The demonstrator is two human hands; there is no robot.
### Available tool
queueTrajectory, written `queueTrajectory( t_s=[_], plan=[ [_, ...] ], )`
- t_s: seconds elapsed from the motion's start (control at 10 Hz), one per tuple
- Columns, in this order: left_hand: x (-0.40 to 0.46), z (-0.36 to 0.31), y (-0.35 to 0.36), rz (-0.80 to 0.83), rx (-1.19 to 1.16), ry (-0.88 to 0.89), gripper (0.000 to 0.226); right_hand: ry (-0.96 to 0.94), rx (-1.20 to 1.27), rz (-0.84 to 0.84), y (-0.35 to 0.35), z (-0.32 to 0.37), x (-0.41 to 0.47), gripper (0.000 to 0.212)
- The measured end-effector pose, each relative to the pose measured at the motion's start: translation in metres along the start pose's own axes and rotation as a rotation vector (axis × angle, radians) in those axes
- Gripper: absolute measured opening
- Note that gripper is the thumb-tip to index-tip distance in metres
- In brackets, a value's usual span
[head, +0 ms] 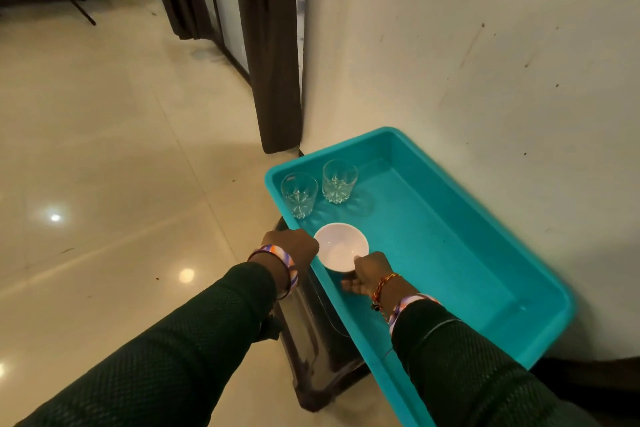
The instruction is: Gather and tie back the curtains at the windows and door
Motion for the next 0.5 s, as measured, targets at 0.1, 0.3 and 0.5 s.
queueTrajectory(
  t_s=[0.1,0.3,0.5],
  plan=[
    [-0.001,-0.002,-0.018,-0.046,0.025,-0.008,0.032,0.036,0.015,0.062,-0.002,0.001,-0.005,0.037],
    [-0.011,-0.016,-0.083,-0.12,0.043,0.029,0.032,-0.032,-0.172,0.056,-0.041,0.028,-0.046,0.025],
    [-0.041,-0.046,-0.196,-0.359,0.003,0.055,0.023,-0.379,-0.34,-0.229,-0.121,0.092,-0.122,0.021]
  ],
)
Point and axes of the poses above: each hand's wrist, its own x-axis towards the middle knuckle, its own y-axis out of the palm, z = x × y, the point moved 3 cm from there along x, towards the middle knuckle, and after that the axes turned 14 degrees about x, right-handed, at the moved point
